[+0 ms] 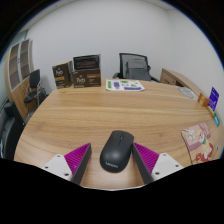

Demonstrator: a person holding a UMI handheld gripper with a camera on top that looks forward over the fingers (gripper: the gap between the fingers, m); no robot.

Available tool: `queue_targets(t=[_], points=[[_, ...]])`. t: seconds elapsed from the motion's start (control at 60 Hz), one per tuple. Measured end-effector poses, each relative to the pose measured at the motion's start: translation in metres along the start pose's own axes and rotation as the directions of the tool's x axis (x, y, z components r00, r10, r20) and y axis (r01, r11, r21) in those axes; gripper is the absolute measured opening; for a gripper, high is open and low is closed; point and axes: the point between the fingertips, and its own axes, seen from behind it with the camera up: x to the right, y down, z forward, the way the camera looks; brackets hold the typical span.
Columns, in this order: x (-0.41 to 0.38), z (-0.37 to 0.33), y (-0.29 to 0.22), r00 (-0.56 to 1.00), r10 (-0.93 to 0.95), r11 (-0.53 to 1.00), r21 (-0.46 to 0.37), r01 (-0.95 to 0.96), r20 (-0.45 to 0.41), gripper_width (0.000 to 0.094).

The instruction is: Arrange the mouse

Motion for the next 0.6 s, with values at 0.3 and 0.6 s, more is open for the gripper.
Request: queue_targets(t=[0.3, 0.6], points=[[-0.014, 0.013, -0.012, 0.999, -0.022, 1.0, -0.002, 0.022, 0.032, 0.0777], [-0.007, 0.012, -0.012, 1.0, -0.006, 1.0, -0.024, 0.007, 0.018, 0.0334]])
